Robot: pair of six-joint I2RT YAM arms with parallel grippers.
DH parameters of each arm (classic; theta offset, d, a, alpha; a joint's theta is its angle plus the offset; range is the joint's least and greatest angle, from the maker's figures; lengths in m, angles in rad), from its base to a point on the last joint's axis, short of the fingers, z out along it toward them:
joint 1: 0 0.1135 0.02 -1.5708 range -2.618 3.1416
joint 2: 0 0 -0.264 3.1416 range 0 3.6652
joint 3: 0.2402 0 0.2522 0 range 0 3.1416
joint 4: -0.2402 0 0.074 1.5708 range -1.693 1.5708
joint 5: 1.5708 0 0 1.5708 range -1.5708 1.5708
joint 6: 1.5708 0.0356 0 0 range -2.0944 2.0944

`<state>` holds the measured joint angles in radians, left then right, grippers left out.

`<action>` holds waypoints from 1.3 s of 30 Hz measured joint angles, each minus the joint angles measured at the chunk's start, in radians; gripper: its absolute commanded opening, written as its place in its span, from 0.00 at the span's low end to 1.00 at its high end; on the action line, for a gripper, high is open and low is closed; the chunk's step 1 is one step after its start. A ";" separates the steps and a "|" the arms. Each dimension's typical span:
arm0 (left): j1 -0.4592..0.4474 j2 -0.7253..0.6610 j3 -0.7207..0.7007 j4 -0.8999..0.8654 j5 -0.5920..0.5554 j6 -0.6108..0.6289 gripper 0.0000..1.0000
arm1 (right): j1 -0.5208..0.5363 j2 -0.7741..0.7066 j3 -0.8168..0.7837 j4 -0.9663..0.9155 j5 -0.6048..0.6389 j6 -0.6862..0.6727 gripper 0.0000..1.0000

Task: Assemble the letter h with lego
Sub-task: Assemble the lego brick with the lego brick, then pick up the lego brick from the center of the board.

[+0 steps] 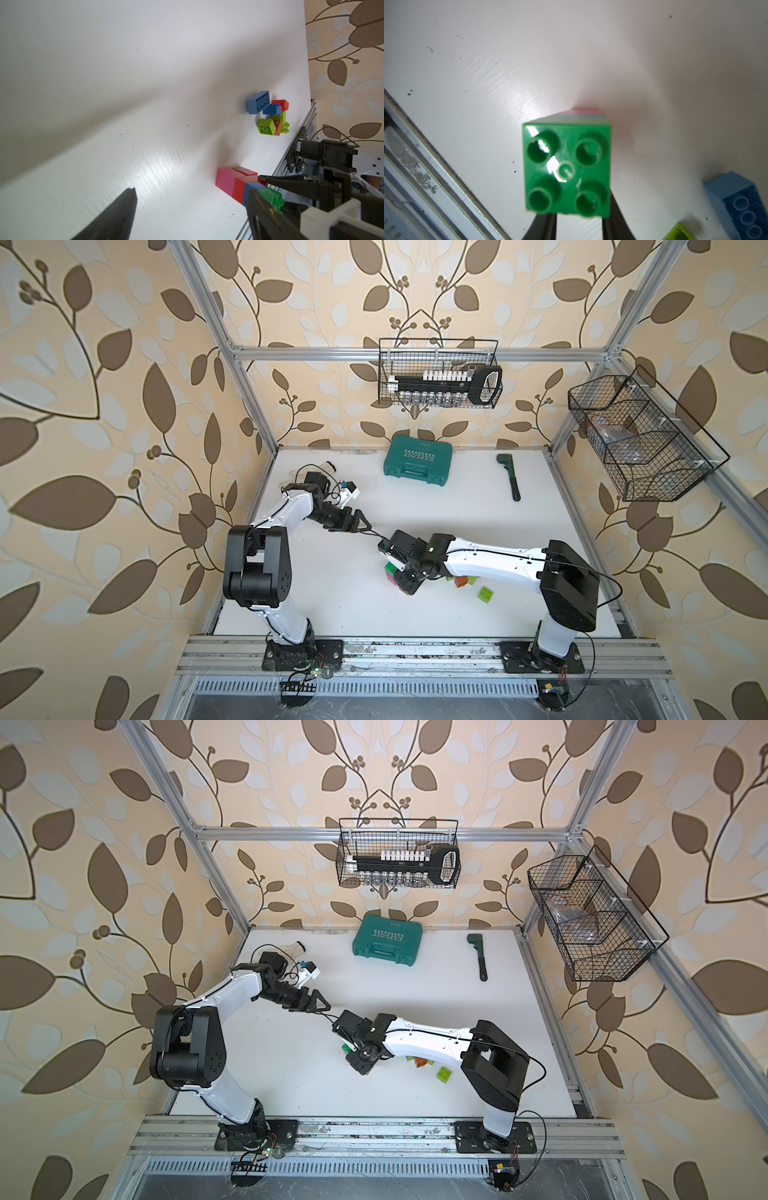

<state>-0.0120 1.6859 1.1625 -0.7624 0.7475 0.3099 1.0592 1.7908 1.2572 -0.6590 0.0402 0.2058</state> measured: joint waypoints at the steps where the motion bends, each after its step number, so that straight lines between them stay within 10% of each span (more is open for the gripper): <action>1: 0.000 0.000 0.000 0.000 -0.001 0.000 0.85 | 0.000 0.004 -0.003 0.002 -0.004 -0.005 0.03; 22: 0.001 0.000 0.000 0.005 -0.027 -0.008 0.85 | -0.050 0.002 -0.014 0.034 -0.111 -0.087 0.02; 39: 0.132 -0.015 0.001 -0.006 -0.024 -0.005 0.87 | -0.230 0.305 0.182 0.076 -0.889 0.002 0.14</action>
<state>0.1196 1.6707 1.1633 -0.7681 0.7235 0.3050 0.8295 2.0960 1.4391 -0.5827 -0.8486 0.2077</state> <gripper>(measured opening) 0.871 0.261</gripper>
